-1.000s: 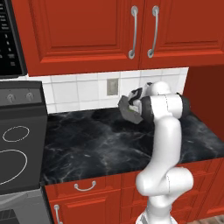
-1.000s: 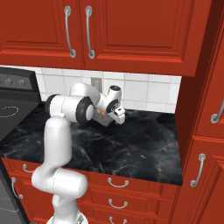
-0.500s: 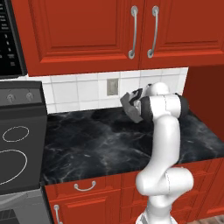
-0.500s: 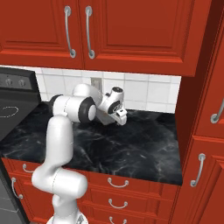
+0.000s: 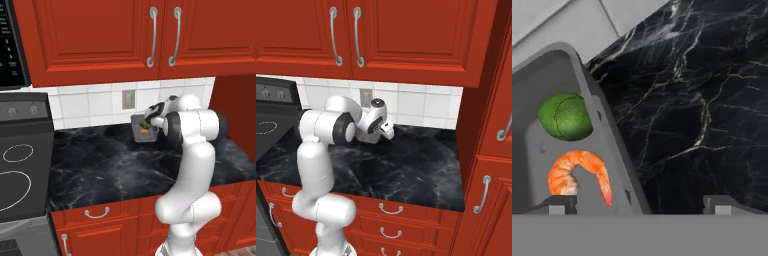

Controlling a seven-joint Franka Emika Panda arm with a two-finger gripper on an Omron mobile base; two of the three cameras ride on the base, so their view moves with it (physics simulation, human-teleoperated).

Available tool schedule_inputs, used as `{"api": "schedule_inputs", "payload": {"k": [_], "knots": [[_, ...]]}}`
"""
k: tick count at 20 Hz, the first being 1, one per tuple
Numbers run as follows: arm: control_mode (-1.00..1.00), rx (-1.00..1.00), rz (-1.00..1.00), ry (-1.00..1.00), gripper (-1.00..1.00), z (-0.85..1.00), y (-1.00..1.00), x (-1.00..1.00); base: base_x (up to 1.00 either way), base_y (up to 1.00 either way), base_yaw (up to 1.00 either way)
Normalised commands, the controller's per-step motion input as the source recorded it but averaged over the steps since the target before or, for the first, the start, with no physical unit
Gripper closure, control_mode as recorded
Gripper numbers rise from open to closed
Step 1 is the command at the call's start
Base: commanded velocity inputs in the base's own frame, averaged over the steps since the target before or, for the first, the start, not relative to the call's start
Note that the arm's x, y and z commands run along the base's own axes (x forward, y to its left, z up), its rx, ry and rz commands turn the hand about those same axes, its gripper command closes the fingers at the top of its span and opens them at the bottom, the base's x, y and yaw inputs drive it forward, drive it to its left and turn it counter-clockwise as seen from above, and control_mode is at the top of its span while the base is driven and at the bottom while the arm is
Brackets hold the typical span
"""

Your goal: Place the tupperware on the second highest shelf of the fridge. Make space for the tupperware among the existing items by rearranging them on the shelves if needed. Close the fridge door when finished.

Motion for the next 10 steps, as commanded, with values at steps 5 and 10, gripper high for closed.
{"api": "schedule_inputs", "payload": {"k": [5,10], "knots": [[-1.00,-0.08,0.00,-0.17,-1.00,0.11,0.30,-0.26,0.00,0.00,0.00],[-1.00,-0.08,0.02,-0.01,-1.00,-0.33,0.23,-0.05,0.00,0.00,0.00]]}}
